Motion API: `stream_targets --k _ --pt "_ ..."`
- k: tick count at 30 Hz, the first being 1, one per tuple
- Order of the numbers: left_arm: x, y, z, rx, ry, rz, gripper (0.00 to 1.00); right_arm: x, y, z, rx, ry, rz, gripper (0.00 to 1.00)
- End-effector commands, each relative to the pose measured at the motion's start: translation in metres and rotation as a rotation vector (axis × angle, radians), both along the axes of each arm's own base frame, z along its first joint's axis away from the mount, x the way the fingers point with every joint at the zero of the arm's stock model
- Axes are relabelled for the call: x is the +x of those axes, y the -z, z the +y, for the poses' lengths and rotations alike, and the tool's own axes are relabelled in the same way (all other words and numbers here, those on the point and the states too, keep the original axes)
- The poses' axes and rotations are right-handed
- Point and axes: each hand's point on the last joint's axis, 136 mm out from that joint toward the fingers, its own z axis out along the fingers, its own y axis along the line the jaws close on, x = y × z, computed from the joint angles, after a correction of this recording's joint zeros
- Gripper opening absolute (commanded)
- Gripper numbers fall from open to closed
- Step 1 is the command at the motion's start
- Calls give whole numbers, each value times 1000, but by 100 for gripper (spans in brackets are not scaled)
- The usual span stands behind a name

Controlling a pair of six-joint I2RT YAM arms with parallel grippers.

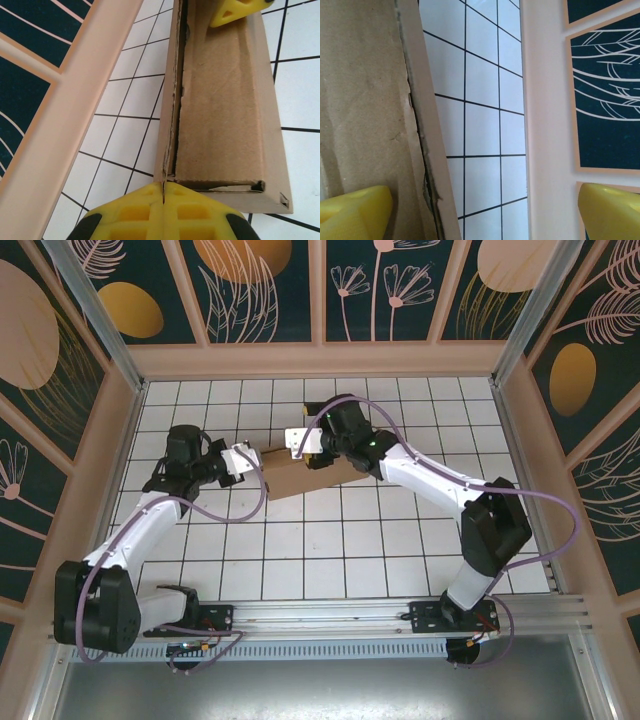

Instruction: Fold the paper box

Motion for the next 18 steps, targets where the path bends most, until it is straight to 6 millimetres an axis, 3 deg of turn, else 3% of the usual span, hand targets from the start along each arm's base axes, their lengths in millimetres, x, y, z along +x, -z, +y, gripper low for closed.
stream_targets --k 1,10,18 --pt "-14 1 -10 -19 65 -2 0 -12 30 0 -30 -8 133 96" --pt "-24 -7 -13 -69 68 -4 0 8 63 -10 -66 122 136 92" --pt "-29 -23 -18 -244 -2 103 0 13 76 -10 -63 173 197 89"
